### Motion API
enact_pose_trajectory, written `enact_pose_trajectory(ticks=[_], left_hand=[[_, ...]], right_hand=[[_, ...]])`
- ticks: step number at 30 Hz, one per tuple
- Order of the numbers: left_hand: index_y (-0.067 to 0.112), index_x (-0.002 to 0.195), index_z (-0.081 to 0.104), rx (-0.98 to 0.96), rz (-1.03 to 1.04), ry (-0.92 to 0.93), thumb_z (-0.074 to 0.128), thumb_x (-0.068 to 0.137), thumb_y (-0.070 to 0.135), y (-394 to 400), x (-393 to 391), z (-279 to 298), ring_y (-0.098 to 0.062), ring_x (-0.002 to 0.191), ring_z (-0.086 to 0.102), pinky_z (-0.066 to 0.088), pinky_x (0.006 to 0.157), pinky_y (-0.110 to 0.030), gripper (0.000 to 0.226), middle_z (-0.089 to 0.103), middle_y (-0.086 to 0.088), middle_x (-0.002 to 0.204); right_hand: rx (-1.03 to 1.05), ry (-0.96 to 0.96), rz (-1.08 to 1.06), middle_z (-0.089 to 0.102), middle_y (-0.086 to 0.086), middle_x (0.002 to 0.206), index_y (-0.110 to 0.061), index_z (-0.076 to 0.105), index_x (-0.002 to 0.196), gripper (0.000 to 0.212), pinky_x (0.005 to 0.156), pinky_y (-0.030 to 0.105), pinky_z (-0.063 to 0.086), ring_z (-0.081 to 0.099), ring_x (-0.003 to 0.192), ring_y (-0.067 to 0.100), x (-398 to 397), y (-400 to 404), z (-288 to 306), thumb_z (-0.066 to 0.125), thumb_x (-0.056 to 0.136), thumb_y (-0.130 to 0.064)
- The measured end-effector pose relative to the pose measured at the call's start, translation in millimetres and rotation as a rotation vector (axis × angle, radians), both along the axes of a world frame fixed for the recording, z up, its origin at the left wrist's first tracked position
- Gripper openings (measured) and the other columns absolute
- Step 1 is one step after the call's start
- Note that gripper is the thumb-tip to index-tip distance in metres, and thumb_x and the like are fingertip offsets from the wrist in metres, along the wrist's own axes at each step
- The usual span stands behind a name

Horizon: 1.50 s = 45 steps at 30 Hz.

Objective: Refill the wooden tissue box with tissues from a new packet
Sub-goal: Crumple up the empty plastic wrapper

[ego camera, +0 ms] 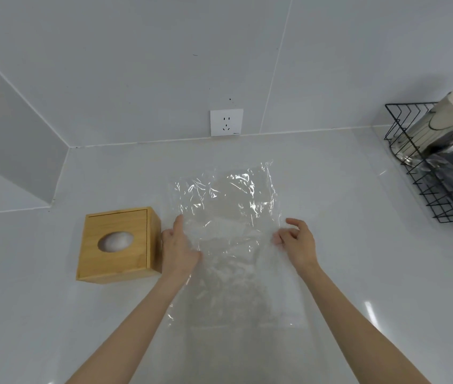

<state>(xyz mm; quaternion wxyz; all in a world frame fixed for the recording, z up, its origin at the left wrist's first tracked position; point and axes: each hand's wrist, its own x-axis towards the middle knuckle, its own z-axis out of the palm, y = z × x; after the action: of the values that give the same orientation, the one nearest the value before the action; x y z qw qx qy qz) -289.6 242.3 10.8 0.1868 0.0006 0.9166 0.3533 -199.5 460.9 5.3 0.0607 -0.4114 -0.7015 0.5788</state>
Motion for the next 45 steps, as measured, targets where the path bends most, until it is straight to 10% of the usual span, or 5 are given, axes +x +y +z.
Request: enact_pose_trajectory(ticks=[4, 11, 29, 39, 45], left_hand=[[0.018, 0.137, 0.035, 0.174, 0.087, 0.009, 0.077, 0.066, 0.003, -2, 0, 14, -0.022, 0.083, 0.053, 0.039, 0.078, -0.025, 0.084, 0.050, -0.012, 0.107], [0.015, 0.112, 0.059, 0.617, 0.267, -0.135, 0.071, 0.076, 0.004, -5, -10, 46, -0.016, 0.077, 0.058, 0.046, 0.071, -0.024, 0.040, 0.064, 0.001, 0.081], [0.007, 0.101, 0.070, 0.327, 0.080, 0.269, 0.066, 0.081, 0.008, -37, -8, 92, -0.007, 0.075, 0.058, 0.041, 0.070, -0.002, 0.020, 0.067, -0.005, 0.084], [0.008, 0.088, 0.074, 0.172, 0.039, 0.442, 0.070, 0.080, 0.015, -54, -9, 101, -0.022, 0.113, 0.050, 0.037, 0.096, -0.032, 0.011, 0.056, -0.007, 0.115], [0.007, 0.089, 0.074, 0.304, -0.001, 0.455, 0.068, 0.081, 0.013, -48, -1, 110, -0.019, 0.110, 0.059, 0.034, 0.098, -0.025, 0.011, 0.071, -0.006, 0.107]], right_hand=[[-0.134, 0.050, -0.094, 0.063, 0.008, 0.071, -0.008, 0.040, 0.123, 0.037, 0.065, 0.033, 0.049, 0.057, 0.059, 0.019, -3, 8, 3, 0.049, 0.088, 0.000], [-0.154, 0.165, -0.141, 0.060, 0.006, 0.070, -0.015, 0.041, 0.118, 0.033, 0.045, 0.016, 0.049, 0.057, 0.051, 0.011, -5, 15, 31, 0.048, 0.089, 0.001], [-0.166, 0.287, 0.068, 0.068, 0.005, 0.085, -0.007, 0.065, 0.108, 0.029, 0.077, 0.025, 0.048, 0.059, 0.080, 0.015, 10, 12, 87, 0.051, 0.086, 0.006], [0.407, 0.167, 0.202, 0.061, -0.001, 0.099, -0.020, 0.075, 0.086, 0.016, 0.072, 0.006, 0.036, 0.050, 0.100, 0.013, 12, 1, 92, 0.066, 0.080, -0.008], [0.720, -0.118, 0.171, 0.060, 0.003, 0.124, -0.018, 0.072, 0.098, 0.022, 0.097, 0.036, 0.039, 0.040, 0.126, 0.020, 7, -6, 94, 0.058, 0.083, -0.010]])
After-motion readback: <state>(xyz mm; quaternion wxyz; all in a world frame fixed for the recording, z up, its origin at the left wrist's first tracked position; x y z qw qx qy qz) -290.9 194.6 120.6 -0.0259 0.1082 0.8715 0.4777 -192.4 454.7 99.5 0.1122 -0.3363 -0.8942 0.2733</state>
